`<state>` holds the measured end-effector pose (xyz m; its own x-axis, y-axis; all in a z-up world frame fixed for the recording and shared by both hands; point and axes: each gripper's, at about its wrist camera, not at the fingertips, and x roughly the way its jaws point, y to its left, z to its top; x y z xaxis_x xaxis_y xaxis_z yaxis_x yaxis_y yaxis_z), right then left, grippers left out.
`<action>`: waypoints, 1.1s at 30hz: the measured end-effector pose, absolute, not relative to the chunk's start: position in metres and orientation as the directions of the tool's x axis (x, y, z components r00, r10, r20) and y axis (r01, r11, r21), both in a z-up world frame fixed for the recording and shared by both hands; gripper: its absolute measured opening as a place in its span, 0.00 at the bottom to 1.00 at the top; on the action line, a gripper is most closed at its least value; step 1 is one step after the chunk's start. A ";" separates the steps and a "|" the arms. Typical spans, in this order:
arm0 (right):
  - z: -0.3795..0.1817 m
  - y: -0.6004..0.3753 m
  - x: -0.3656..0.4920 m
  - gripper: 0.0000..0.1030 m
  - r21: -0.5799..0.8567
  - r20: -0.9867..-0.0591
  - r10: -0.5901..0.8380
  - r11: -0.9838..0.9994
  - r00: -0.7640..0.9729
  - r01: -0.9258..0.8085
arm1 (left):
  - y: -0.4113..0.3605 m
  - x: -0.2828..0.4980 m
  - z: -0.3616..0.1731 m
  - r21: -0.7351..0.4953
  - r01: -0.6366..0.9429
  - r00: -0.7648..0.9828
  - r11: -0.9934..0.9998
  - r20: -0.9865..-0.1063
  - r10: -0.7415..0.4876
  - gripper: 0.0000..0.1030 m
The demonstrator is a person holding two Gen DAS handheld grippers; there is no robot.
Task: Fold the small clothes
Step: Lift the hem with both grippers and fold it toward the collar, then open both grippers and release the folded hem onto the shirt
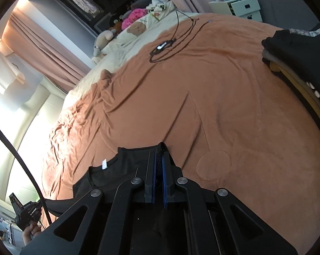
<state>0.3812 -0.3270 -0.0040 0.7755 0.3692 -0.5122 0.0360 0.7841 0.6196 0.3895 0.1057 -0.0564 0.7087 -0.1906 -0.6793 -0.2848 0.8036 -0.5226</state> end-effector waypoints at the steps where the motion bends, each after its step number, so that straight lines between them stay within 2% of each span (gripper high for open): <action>1: -0.004 -0.326 0.387 0.01 0.615 -0.519 0.369 0.788 0.771 0.037 | 0.106 0.394 -0.059 -0.517 -0.290 0.703 0.805 -0.686 -0.188 0.05; 19: -0.026 -0.311 0.465 0.03 0.544 -0.639 0.338 0.833 0.691 0.095 | 0.105 0.463 -0.111 -0.416 -0.350 0.575 0.840 -0.803 -0.158 0.06; 20: -0.025 -0.311 0.466 0.06 0.538 -0.646 0.338 0.838 0.684 0.094 | 0.105 0.464 -0.113 -0.417 -0.348 0.567 0.840 -0.807 -0.166 0.09; 21: -0.022 -0.311 0.467 0.14 0.525 -0.654 0.331 0.846 0.681 0.093 | 0.104 0.464 -0.113 -0.422 -0.339 0.564 0.841 -0.806 -0.177 0.12; 22: -0.020 -0.312 0.466 0.21 0.518 -0.653 0.327 0.851 0.683 0.088 | 0.104 0.463 -0.113 -0.422 -0.330 0.566 0.845 -0.805 -0.181 0.24; 23: -0.016 -0.312 0.463 0.41 0.504 -0.650 0.320 0.860 0.689 0.076 | 0.102 0.462 -0.112 -0.415 -0.321 0.568 0.851 -0.803 -0.178 0.40; 24: -0.012 -0.311 0.459 0.59 0.489 -0.643 0.311 0.870 0.700 0.062 | 0.100 0.459 -0.110 -0.402 -0.309 0.573 0.862 -0.802 -0.168 0.47; 25: -0.010 -0.309 0.456 0.63 0.473 -0.639 0.302 0.880 0.708 0.051 | 0.097 0.455 -0.107 -0.380 -0.293 0.578 0.878 -0.801 -0.154 0.57; 26: -0.007 -0.306 0.452 0.64 0.451 -0.635 0.292 0.892 0.715 0.036 | 0.095 0.453 -0.106 -0.362 -0.279 0.578 0.890 -0.803 -0.145 0.62; 31: -0.005 -0.290 0.442 0.64 0.350 -0.680 0.284 0.936 0.676 -0.041 | 0.082 0.446 -0.107 -0.269 -0.182 0.532 0.946 -0.836 -0.135 0.64; 33: -0.006 -0.283 0.440 0.68 0.312 -0.702 0.286 0.947 0.653 -0.079 | 0.077 0.444 -0.107 -0.234 -0.156 0.517 0.960 -0.847 -0.122 0.69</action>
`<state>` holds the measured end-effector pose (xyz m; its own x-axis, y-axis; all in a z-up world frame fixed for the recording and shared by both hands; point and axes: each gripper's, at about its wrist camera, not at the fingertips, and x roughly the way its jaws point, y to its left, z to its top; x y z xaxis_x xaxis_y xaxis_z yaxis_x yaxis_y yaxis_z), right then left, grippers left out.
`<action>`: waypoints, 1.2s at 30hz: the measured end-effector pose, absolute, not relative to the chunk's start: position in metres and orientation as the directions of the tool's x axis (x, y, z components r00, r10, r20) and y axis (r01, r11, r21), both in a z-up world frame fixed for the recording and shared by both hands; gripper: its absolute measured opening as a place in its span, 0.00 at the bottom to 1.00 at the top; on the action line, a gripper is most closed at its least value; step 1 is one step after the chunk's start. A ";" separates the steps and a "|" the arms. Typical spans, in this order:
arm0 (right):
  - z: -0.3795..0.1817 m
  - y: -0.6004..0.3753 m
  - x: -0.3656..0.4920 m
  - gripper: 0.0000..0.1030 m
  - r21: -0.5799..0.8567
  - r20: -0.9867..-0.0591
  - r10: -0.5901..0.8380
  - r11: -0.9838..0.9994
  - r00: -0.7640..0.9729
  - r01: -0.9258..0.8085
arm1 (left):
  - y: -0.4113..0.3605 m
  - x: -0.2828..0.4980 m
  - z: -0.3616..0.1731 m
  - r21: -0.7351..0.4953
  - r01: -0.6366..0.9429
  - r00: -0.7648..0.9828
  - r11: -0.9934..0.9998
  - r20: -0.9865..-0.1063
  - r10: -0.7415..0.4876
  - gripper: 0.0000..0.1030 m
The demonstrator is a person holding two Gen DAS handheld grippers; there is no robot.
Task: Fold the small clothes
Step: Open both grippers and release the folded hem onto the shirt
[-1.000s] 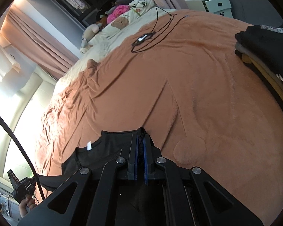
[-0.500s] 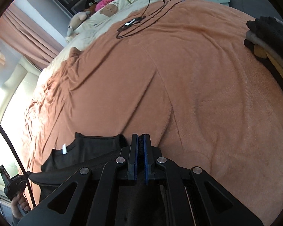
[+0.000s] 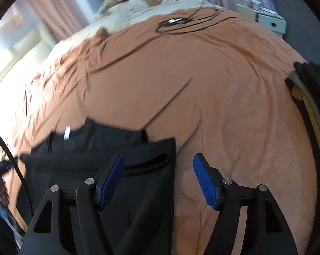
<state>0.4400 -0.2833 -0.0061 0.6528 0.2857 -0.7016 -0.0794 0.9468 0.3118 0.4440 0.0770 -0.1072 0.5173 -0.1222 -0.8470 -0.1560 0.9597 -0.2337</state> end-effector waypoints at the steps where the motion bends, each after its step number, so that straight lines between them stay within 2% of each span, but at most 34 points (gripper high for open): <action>1: -0.007 -0.280 0.439 0.70 0.300 -0.710 0.290 0.949 0.641 -0.097 | 0.074 0.442 -0.108 -0.209 -0.137 0.505 0.968 -0.856 -0.113 0.73; 2: -0.009 -0.276 0.437 0.74 0.285 -0.722 0.293 0.951 0.627 -0.116 | 0.071 0.441 -0.109 -0.191 -0.123 0.497 0.974 -0.861 -0.107 0.74; 5: -0.011 -0.268 0.435 0.76 0.232 -0.747 0.272 0.962 0.607 -0.145 | 0.063 0.438 -0.111 -0.128 -0.070 0.471 0.989 -0.878 -0.081 0.74; 17: -0.030 -0.230 0.448 0.76 0.033 -0.815 0.129 0.984 0.565 -0.177 | 0.035 0.450 -0.153 0.179 0.075 0.384 0.981 -0.913 0.137 0.74; 36: -0.035 -0.233 0.523 0.76 -0.037 -0.782 0.028 0.995 0.623 -0.092 | 0.019 0.534 -0.153 0.314 0.082 0.446 0.946 -0.860 0.247 0.77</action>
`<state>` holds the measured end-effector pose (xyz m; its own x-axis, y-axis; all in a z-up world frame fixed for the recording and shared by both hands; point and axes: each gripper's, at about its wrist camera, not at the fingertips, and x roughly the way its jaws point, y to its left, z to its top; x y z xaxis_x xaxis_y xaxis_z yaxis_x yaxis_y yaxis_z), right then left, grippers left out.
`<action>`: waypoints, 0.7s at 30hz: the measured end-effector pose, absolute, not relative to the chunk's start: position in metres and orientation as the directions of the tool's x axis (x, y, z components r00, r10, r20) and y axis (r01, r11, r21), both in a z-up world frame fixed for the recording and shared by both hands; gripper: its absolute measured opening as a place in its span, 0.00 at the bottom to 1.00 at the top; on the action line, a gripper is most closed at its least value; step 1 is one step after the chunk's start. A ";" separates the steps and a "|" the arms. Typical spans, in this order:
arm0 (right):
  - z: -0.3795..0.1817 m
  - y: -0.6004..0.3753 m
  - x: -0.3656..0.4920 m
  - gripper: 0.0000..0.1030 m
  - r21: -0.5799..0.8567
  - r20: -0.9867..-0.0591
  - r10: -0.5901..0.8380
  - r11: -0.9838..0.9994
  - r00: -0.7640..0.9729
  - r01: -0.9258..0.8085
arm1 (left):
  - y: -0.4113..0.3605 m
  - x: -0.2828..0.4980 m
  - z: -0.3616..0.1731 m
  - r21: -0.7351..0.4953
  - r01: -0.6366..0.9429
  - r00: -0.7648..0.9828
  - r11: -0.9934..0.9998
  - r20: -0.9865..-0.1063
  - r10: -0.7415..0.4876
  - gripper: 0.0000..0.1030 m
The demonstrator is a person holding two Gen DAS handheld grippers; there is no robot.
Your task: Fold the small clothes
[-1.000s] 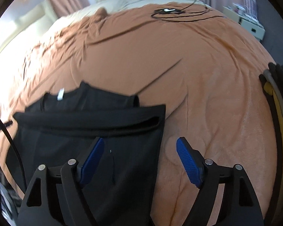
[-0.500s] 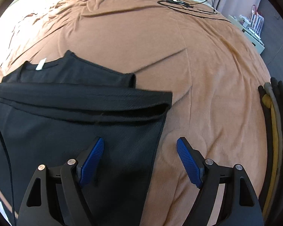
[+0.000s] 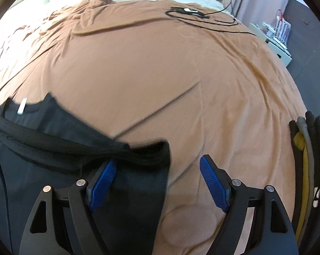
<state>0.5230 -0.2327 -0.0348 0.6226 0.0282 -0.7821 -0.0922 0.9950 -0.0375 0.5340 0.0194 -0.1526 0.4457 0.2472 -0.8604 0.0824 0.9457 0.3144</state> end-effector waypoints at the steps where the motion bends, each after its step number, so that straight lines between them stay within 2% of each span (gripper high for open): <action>1: -0.034 -0.235 0.526 0.76 -0.037 -0.776 0.018 0.997 0.630 -0.074 | 0.019 0.538 -0.151 0.316 0.072 0.451 0.946 -0.856 0.252 0.76; 4: -0.030 -0.246 0.529 0.76 -0.008 -0.757 0.020 0.999 0.653 -0.039 | 0.022 0.545 -0.144 0.319 0.025 0.469 0.947 -0.841 0.271 0.75; 7: -0.028 -0.253 0.525 0.67 0.048 -0.746 0.068 0.998 0.662 -0.048 | 0.030 0.544 -0.136 0.256 0.012 0.479 0.967 -0.850 0.219 0.65; 9: -0.028 -0.257 0.519 0.63 0.083 -0.737 0.110 0.994 0.667 -0.072 | 0.037 0.543 -0.130 0.217 0.005 0.491 0.976 -0.851 0.187 0.64; 12: -0.031 -0.266 0.516 0.56 0.131 -0.734 0.164 0.986 0.659 -0.099 | 0.054 0.536 -0.124 0.104 -0.014 0.488 0.995 -0.867 0.097 0.56; 14: -0.034 -0.271 0.513 0.53 0.177 -0.732 0.212 0.977 0.648 -0.121 | 0.062 0.534 -0.123 0.064 -0.032 0.479 0.997 -0.875 0.071 0.47; 21: -0.047 -0.280 0.521 0.52 0.233 -0.738 0.274 0.961 0.617 -0.148 | 0.066 0.528 -0.133 0.005 -0.007 0.463 1.000 -0.886 0.007 0.36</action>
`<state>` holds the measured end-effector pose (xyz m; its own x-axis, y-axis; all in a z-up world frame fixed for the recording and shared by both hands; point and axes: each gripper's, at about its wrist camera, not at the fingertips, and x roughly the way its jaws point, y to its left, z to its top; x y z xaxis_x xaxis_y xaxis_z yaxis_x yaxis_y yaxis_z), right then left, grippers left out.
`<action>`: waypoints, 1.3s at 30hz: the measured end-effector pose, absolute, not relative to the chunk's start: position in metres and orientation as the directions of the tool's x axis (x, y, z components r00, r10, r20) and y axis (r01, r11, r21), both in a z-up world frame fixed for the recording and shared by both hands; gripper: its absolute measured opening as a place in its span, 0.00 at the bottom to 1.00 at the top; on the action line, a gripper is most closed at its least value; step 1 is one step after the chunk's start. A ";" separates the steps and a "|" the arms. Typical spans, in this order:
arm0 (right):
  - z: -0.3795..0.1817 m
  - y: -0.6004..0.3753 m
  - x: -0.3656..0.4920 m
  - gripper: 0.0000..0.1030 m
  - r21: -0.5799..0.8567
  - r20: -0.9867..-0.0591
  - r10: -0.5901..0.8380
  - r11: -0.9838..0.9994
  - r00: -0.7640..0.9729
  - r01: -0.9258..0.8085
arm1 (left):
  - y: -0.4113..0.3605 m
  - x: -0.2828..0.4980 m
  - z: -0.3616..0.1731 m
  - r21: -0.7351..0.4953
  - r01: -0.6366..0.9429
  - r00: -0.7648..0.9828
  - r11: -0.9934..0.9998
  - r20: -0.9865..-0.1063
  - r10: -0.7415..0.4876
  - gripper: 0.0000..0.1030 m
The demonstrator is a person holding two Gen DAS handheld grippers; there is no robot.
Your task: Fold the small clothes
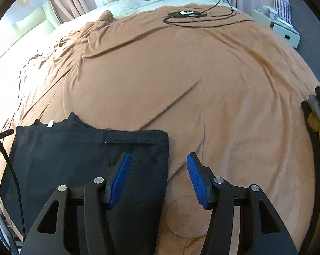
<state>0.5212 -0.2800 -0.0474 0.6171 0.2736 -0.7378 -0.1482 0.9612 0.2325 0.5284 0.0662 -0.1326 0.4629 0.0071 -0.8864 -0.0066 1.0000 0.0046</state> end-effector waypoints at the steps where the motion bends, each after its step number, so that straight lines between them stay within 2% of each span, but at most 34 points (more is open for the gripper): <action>1: -0.049 -0.281 0.523 0.50 0.237 -0.739 0.278 0.960 0.614 -0.149 | 0.065 0.528 -0.135 0.005 -0.002 0.458 1.000 -0.889 0.005 0.34; 3: -0.052 -0.281 0.528 0.43 0.238 -0.746 0.281 0.959 0.604 -0.152 | 0.061 0.532 -0.143 0.010 0.006 0.446 1.000 -0.895 0.006 0.32; 8: -0.051 -0.279 0.533 0.40 0.241 -0.751 0.290 0.957 0.593 -0.164 | 0.056 0.536 -0.152 0.004 0.020 0.446 1.000 -0.895 -0.005 0.32; 12: -0.055 -0.277 0.536 0.28 0.250 -0.752 0.302 0.953 0.586 -0.169 | 0.056 0.540 -0.156 0.009 0.016 0.451 1.000 -0.892 0.001 0.29; 13: -0.057 -0.278 0.539 0.25 0.254 -0.751 0.302 0.953 0.586 -0.166 | 0.057 0.540 -0.157 -0.003 0.012 0.453 1.000 -0.891 -0.008 0.25; 15: -0.058 -0.276 0.536 0.10 0.257 -0.745 0.303 0.952 0.594 -0.164 | 0.058 0.540 -0.157 -0.012 0.014 0.458 1.000 -0.889 -0.017 0.16; 17: -0.059 -0.276 0.536 0.02 0.260 -0.737 0.310 0.950 0.601 -0.172 | 0.057 0.539 -0.155 0.003 0.015 0.468 1.000 -0.884 -0.004 0.09; 28: -0.032 -0.284 0.515 0.00 0.252 -0.668 0.289 0.955 0.685 -0.156 | 0.069 0.535 -0.114 -0.020 -0.034 0.560 0.999 -0.828 0.002 0.07; 39: -0.037 -0.271 0.539 0.01 0.193 -0.712 0.204 0.977 0.672 -0.091 | 0.063 0.564 -0.136 0.019 -0.070 0.491 0.997 -0.870 0.051 0.10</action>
<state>0.5391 -0.2707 -0.0372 0.6719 0.2036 -0.7121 -0.0912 0.9769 0.1933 0.5636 0.0627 -0.1359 0.4907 0.0512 -0.8698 -0.0704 0.9973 0.0191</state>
